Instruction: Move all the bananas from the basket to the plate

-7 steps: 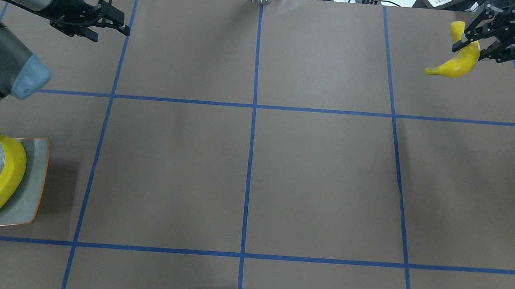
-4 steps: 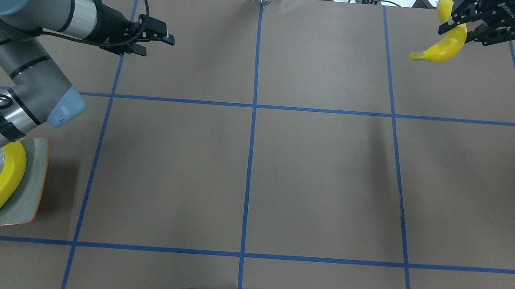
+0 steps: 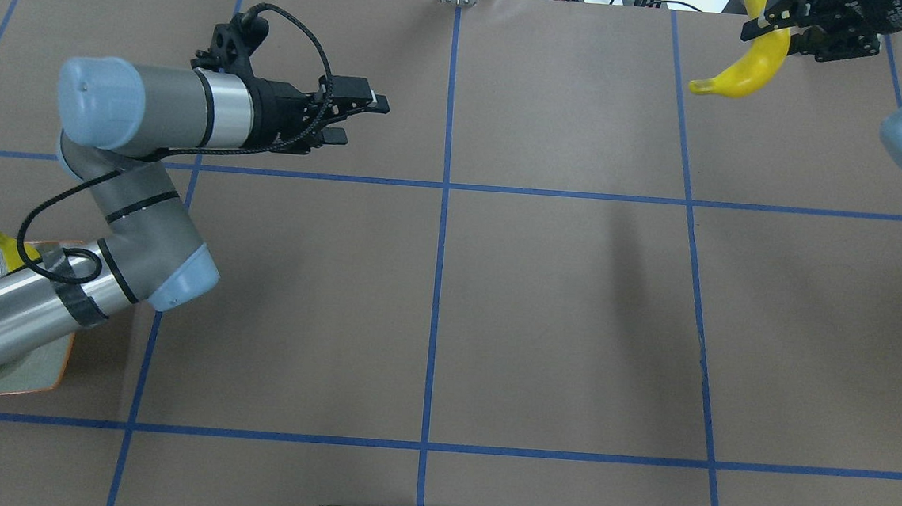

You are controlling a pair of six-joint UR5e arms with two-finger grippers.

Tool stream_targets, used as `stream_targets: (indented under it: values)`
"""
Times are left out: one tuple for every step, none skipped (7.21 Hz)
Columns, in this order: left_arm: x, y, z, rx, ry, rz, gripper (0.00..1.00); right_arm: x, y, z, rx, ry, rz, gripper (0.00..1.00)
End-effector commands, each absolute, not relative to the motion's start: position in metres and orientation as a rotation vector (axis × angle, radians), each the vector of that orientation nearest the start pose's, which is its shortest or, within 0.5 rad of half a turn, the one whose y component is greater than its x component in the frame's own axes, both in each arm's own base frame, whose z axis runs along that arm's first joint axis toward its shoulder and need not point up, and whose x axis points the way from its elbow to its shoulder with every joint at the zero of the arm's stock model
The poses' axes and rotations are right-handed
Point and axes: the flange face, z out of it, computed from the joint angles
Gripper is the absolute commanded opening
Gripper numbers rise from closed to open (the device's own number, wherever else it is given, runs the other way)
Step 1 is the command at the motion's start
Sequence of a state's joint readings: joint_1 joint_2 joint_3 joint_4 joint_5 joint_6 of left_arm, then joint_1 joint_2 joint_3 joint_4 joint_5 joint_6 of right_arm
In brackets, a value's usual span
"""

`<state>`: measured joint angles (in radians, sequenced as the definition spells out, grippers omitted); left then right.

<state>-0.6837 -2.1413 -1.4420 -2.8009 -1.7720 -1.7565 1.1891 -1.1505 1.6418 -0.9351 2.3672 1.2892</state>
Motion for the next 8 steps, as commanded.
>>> stream_targets:
  values:
    - [0.468,-0.495,0.210,0.114,1.804,-0.670,1.00,-0.251,-0.577,0.279,0.190,-1.344,0.482,0.00]
    - [0.467,-0.496,0.199,0.019,1.840,-0.756,1.00,-0.277,-0.566,0.274,0.190,-1.396,0.540,0.00]
    - [0.475,-0.488,0.194,0.010,1.875,-0.792,1.00,-0.285,-0.562,0.268,0.139,-1.414,0.585,0.00]
    - [0.488,-0.473,0.190,0.013,1.906,-0.801,1.00,-0.291,-0.560,0.263,0.110,-1.426,0.609,0.00]
    - [0.498,-0.464,0.188,0.007,1.911,-0.802,1.00,-0.296,-0.560,0.258,0.108,-1.430,0.609,0.00]
    - [0.502,-0.459,0.183,-0.003,1.918,-0.794,1.00,-0.301,-0.558,0.256,0.104,-1.430,0.611,0.00]
    - [0.503,-0.460,0.168,-0.016,1.943,-0.812,1.00,-0.319,-0.552,0.254,0.099,-1.431,0.630,0.00]
    - [0.501,-0.461,0.163,-0.011,1.960,-0.835,1.00,-0.339,-0.543,0.244,0.086,-1.441,0.629,0.00]
